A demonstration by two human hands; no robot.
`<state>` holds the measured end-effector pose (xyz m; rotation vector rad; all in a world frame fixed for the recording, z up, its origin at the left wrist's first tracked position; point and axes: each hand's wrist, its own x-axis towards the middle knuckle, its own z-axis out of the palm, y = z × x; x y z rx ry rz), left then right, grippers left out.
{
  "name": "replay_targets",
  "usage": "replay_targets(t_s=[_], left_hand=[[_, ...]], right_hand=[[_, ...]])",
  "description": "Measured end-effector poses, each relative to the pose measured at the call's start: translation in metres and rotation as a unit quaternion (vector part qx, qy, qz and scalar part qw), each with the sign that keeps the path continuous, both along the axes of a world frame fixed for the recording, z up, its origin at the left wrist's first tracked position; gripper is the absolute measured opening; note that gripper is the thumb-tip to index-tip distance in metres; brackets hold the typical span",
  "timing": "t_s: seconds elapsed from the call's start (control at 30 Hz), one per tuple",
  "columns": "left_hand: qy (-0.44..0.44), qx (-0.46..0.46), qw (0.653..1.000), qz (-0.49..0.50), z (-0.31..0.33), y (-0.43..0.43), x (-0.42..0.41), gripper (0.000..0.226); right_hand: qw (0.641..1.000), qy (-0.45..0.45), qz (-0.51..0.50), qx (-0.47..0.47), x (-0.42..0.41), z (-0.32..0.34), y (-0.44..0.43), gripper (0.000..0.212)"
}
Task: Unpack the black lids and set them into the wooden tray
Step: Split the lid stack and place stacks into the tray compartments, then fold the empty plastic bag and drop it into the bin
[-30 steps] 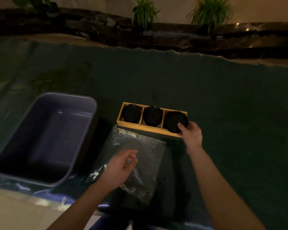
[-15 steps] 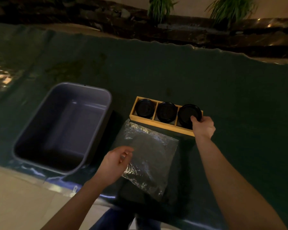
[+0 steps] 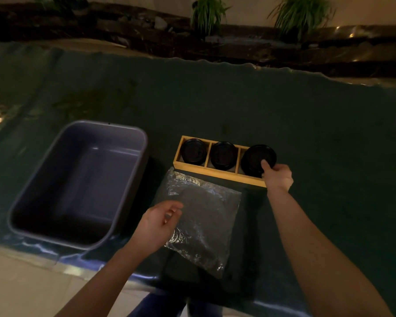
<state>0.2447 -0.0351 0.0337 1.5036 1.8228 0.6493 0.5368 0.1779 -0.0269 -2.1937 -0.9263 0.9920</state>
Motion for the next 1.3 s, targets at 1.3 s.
replay_targets(t_s=[1.3], left_hand=[[-0.282,-0.203,0.912,0.218,-0.047,0.019,-0.038,0.018]], right_hand=[[0.961,0.23,0.093,-0.119,-0.035,-0.037,-0.197,0.03]])
